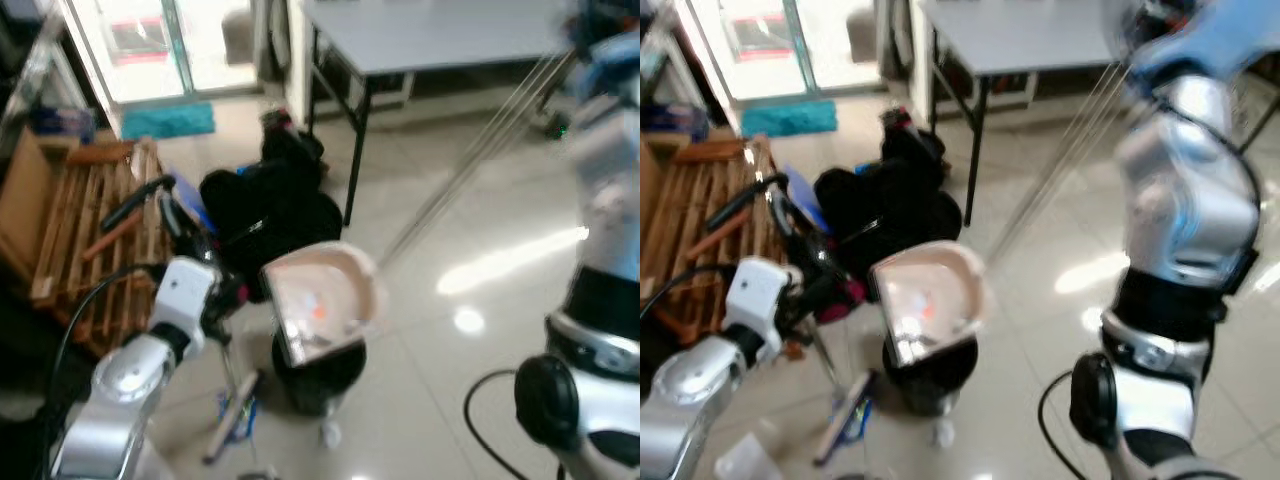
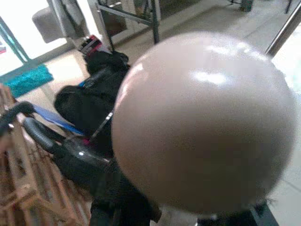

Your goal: Sweep floor

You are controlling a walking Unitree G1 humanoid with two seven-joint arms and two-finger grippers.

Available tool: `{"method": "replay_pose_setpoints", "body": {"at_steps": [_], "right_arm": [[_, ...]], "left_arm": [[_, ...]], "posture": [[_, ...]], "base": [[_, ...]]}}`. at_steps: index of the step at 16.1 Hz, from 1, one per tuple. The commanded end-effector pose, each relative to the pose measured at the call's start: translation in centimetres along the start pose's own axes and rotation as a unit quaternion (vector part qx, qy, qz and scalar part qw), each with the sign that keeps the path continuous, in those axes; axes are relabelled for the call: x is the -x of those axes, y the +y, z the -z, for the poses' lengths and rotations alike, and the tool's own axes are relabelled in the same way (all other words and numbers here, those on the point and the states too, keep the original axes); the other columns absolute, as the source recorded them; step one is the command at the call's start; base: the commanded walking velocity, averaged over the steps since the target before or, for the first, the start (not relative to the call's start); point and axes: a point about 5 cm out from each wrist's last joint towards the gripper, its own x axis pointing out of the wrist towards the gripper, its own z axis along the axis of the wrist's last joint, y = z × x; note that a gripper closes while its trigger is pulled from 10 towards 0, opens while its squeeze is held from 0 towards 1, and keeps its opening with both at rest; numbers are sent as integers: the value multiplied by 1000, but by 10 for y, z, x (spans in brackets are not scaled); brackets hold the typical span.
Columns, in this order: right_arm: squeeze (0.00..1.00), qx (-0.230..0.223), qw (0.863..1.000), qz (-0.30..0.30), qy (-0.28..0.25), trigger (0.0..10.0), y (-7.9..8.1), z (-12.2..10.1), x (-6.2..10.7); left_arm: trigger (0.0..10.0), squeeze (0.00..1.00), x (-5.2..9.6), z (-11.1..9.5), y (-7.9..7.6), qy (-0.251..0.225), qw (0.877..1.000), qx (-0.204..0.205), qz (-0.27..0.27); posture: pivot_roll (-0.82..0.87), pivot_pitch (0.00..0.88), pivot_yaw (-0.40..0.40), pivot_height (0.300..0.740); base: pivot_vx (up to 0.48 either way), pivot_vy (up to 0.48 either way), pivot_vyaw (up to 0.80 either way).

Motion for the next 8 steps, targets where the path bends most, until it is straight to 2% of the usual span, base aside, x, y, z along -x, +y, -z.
{"method": "replay_pose_setpoints", "body": {"at_steps": [1, 2, 4, 5, 8], "right_arm": [[0, 8, 999, 6, -34, 10000, -6, -12, 1], [0, 30, 999, -1, -44, 10000, -5, -11, 2], [0, 42, 998, -4, -48, 10000, -4, -11, 2], [0, 57, 996, -15, -62, 10000, 0, -11, 3], [0, 65, 992, -54, -94, 10000, 15, -7, 6]], "left_arm": [[10000, 0, 1, -4, 0, -12, 1000, -9, -3], [10000, 0, 1, -3, 0, -11, 1000, -7, -3], [10000, 0, 1, -2, -1, -10, 1000, -7, -3], [10000, 0, 2, -1, 0, -8, 1000, -7, -6], [10000, 0, 5, 4, -1, 7, 1000, -6, -15]], "posture": [[-15, 41, -8, 740], [-12, 43, -12, 740], [-12, 43, -12, 740], [-12, 48, -22, 740], [0, 51, -37, 740]], "base": [[0, 0, 0], [0, 0, 0], [0, 0, 0], [0, 0, 0], [0, 0, 0]]}}
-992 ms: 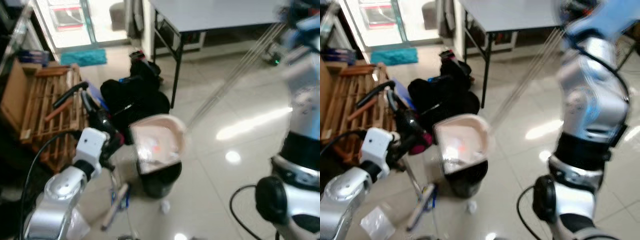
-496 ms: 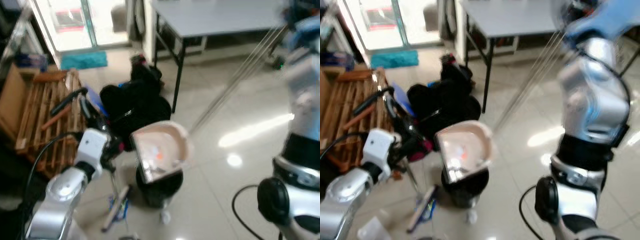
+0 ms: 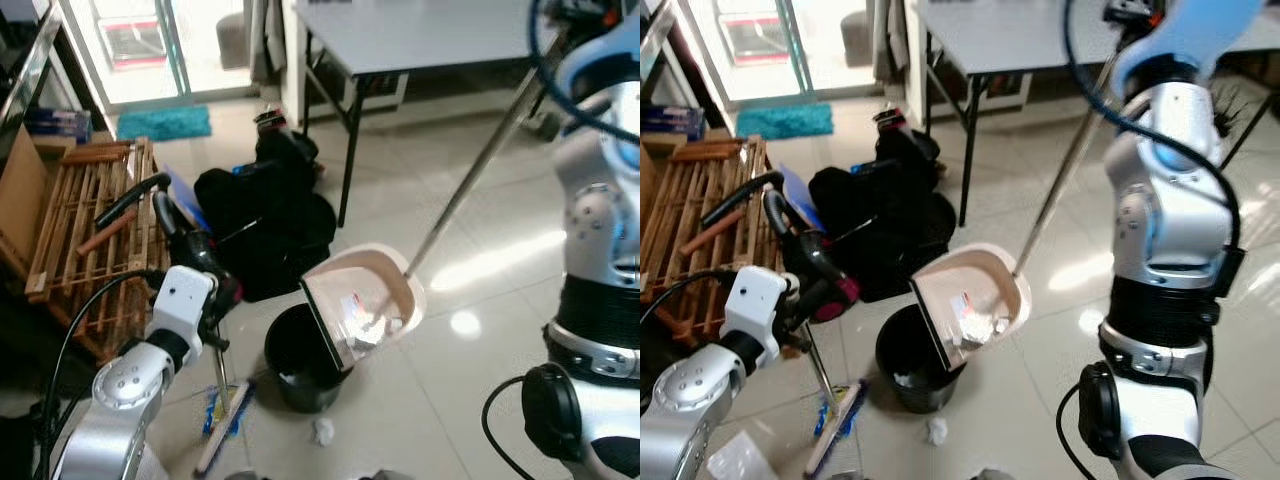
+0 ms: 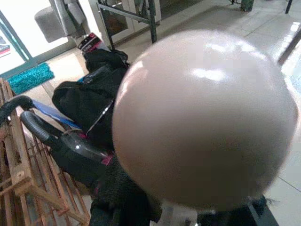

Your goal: Sweep floor

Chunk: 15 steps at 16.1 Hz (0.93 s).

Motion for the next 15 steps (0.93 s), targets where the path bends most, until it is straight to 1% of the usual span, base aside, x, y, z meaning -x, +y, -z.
{"method": "replay_pose_setpoints", "body": {"at_steps": [1, 4, 5, 6, 8, 9, 10, 11, 12, 13, 15], "right_arm": [[0, 1, 1000, -9, -23, 10000, 2, -4, 1], [0, -3, 999, -29, -31, 10000, 13, 5, 6], [0, -6, 999, -33, -41, 10000, 16, 6, 7], [0, -13, 998, -35, -50, 10000, 19, 6, 8], [0, -23, 996, -50, -63, 10000, 31, 7, 12], [0, -24, 996, -54, -66, 10000, 33, 7, 13], [0, -30, 993, -71, -84, 10000, 42, 8, 19], [0, -33, 991, -88, -92, 10000, 50, 11, 24], [0, -32, 991, -94, -94, 10000, 54, 12, 26], [0, -35, 988, -111, -105, 10000, 61, 14, 30], [0, -32, 982, -137, -128, 10000, 70, 12, 36]], "left_arm": [[10000, 0, 1, -7, 2, -8, 1000, -11, -8], [10000, 0, 17, -2, 9, 7, 1000, -15, -20], [10000, 0, 19, -1, 13, 9, 999, -16, -27], [10000, 0, 19, -2, 16, 9, 999, -16, -36], [10000, 0, 17, -5, 22, 7, 999, -17, -47], [10000, 0, 17, -6, 23, 7, 999, -17, -48], [10000, 0, 17, -9, 26, 3, 998, -19, -56], [10000, 0, 18, -10, 27, 0, 998, -21, -57], [10000, 0, 18, -10, 27, 0, 998, -21, -57], [10000, 0, 18, -11, 27, 0, 998, -21, -57], [10000, 0, 19, -11, 27, 0, 998, -21, -59]], "posture": [[2, 51, -38, 740], [14, 55, -51, 740], [14, 56, -52, 740], [14, 56, -52, 740], [13, 58, -49, 740], [13, 59, -48, 740], [12, 61, -46, 740], [13, 62, -45, 740], [13, 62, -46, 740], [14, 64, -45, 740], [12, 64, -46, 740]], "base": [[0, 0, 0], [0, 0, 0], [0, 0, 0], [0, 0, 0], [0, 0, 0], [0, 0, 0], [0, 0, 0], [0, 0, 0], [0, 0, 0], [0, 0, 0], [0, 0, 0]]}}
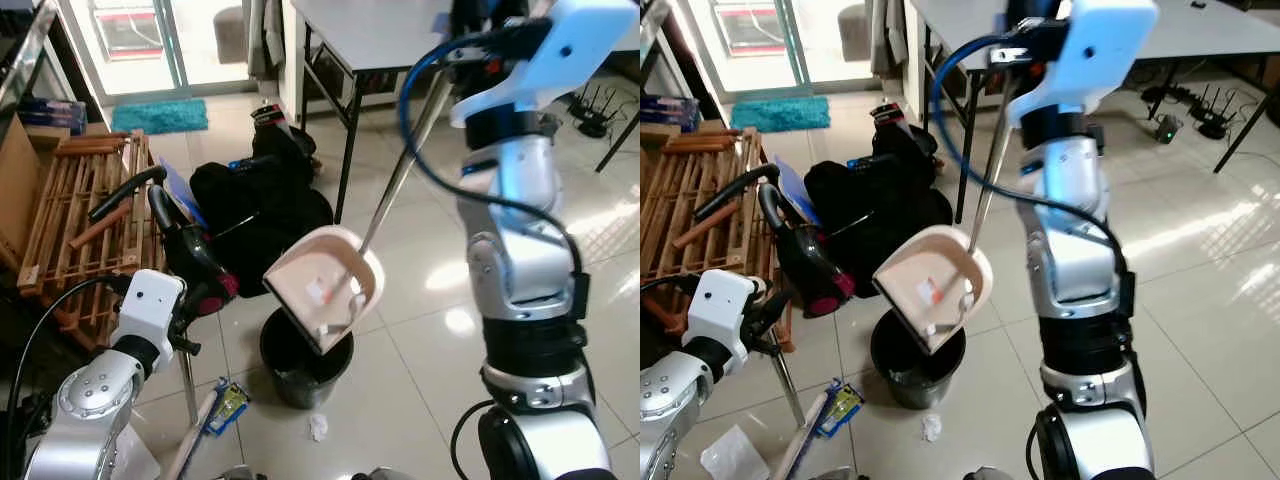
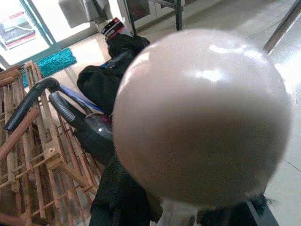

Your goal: Sweep floor

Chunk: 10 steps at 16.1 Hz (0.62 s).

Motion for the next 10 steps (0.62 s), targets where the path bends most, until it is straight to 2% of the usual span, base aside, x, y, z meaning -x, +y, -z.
{"method": "replay_pose_setpoints", "body": {"at_steps": [1, 5, 10], "right_arm": [[0, 9, 999, -29, -45, 10000, 9, -10, 0], [0, 9, 989, -112, -95, 10000, 43, -17, 5], [0, -7, 982, -147, -119, 10000, 62, -19, 11]], "left_arm": [[10000, 0, 2, -9, 4, -18, 1000, -9, -11], [10000, 0, 3, -11, 3, -18, 1000, -7, -13], [10000, 0, 4, -11, 1, -16, 1000, -4, -14]], "posture": [[15, 65, -46, 740], [21, 66, -54, 740], [21, 71, -59, 740]], "base": [[0, 0, 0], [0, 0, 0], [0, 0, 0]]}}
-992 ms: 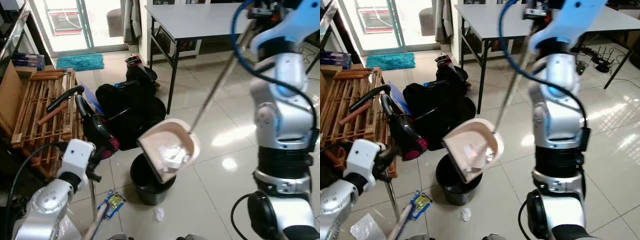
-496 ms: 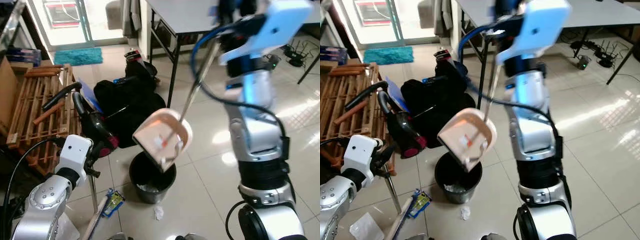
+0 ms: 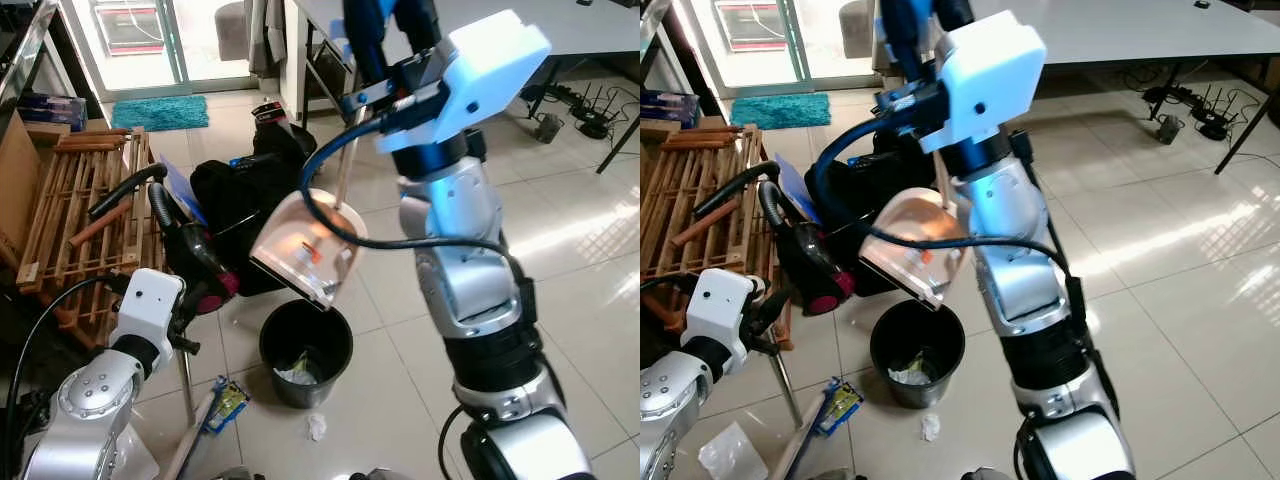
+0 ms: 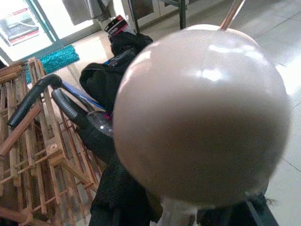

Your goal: Sweep floor

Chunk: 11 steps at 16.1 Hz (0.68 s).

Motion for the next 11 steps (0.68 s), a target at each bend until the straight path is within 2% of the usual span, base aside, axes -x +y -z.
{"method": "replay_pose_setpoints", "body": {"at_steps": [1, 5, 8, 11], "right_arm": [[0, 4, 1000, -9, -27, 10000, 3, -8, -1], [0, -25, 999, -29, -39, 10000, 22, -14, 2], [0, -24, 996, -73, -52, 10000, 39, -19, 8], [0, -23, 995, -81, -53, 10000, 42, -19, 10]], "left_arm": [[10000, 0, 3, -10, 1, -19, 1000, -6, -6], [10000, 0, 3, -12, -1, -28, 1000, -3, 4], [10000, 0, 1, -12, -1, -25, 1000, -3, 3], [10000, 0, 1, -12, -1, -24, 1000, -3, 2]], "posture": [[20, 73, -59, 740], [21, 75, -55, 740], [17, 75, -51, 740], [17, 78, -52, 740]], "base": [[0, 0, 0], [0, 0, 0], [0, 0, 0], [0, 0, 0]]}}
